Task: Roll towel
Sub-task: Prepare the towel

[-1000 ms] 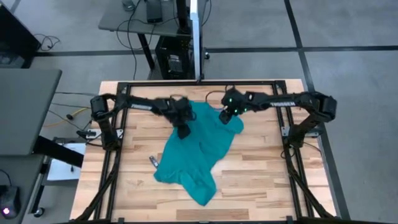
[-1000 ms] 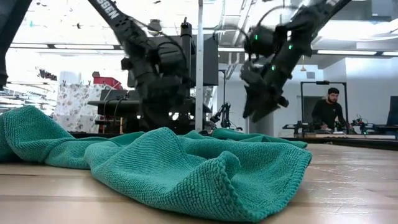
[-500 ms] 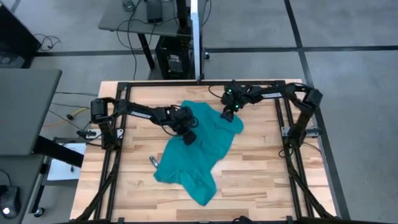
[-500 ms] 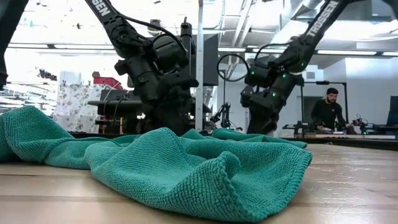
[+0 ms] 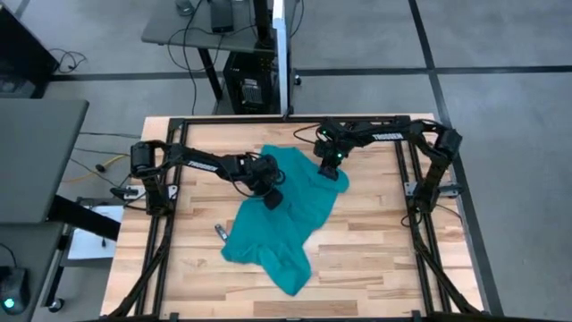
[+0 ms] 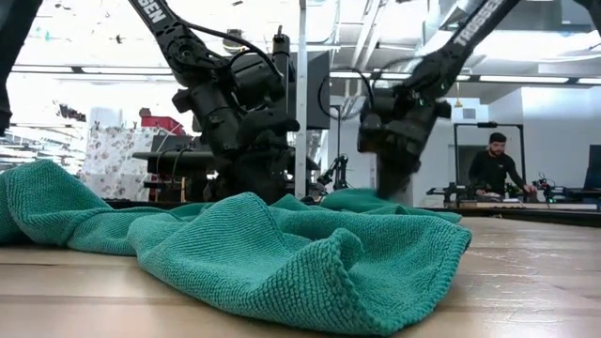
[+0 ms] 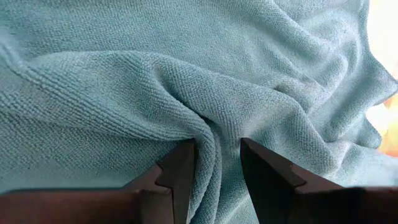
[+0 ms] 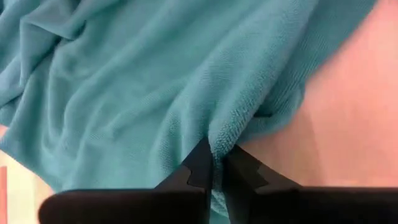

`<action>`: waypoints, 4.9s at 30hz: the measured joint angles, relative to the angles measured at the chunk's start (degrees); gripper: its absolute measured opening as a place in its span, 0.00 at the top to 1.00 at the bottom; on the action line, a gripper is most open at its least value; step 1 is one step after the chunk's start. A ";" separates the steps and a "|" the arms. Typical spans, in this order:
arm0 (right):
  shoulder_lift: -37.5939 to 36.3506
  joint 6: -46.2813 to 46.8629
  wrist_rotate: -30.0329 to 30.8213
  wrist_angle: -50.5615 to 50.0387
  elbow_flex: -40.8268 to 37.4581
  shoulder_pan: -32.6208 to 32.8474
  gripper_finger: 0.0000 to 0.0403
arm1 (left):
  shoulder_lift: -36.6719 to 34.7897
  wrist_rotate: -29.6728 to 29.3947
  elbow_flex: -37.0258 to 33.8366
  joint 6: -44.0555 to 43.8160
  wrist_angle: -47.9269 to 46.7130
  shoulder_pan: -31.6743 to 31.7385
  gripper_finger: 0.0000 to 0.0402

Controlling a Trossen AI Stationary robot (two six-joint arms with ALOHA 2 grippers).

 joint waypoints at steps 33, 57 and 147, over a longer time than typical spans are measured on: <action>-4.16 51.16 -6.99 7.80 3.56 29.38 0.40 | -12.86 -4.95 11.38 23.81 -14.21 10.01 0.71; -18.78 53.60 22.79 -8.10 3.65 34.90 0.35 | 21.15 -5.15 33.88 39.73 -21.46 5.64 0.69; -18.41 47.47 36.02 4.94 -6.32 29.66 0.35 | -4.68 -13.30 35.09 36.69 -27.04 9.81 1.00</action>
